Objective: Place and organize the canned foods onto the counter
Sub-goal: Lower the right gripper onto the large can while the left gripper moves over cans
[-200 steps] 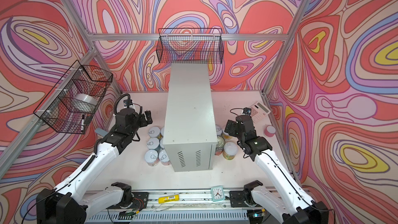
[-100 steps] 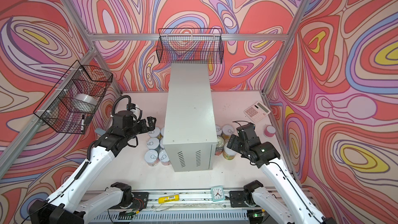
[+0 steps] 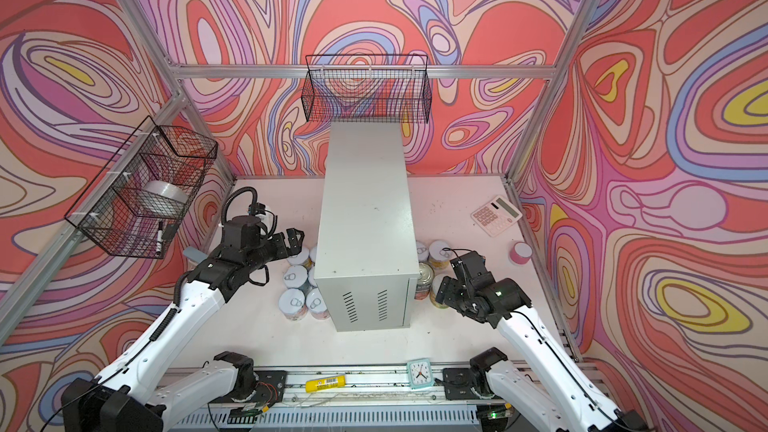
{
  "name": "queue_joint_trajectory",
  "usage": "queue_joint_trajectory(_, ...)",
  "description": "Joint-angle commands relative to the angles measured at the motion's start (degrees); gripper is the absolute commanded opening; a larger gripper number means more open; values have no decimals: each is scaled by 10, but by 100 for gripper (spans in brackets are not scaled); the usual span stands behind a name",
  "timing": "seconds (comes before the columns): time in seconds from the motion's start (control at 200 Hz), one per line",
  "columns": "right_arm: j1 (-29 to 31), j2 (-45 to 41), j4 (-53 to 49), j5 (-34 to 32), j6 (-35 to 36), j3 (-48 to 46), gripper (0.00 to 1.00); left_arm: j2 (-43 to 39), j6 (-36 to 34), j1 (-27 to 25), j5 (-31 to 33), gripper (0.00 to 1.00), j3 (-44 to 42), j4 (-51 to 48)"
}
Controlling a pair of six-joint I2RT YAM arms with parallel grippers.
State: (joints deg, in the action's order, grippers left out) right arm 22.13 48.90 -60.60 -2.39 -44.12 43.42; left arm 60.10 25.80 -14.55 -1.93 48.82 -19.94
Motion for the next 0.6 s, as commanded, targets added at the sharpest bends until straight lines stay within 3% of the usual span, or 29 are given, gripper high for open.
queue_joint_trajectory(0.0,8,19,30,2,0,-13,87,3,9,0,-2,99,-1,13)
queue_joint_trajectory(0.335,25,60,87,-1,3,-36,87,8,11,0,-9,99,-6,23)
queue_joint_trajectory(0.596,25,80,107,-89,-31,-60,88,13,15,1,-15,98,-9,26)
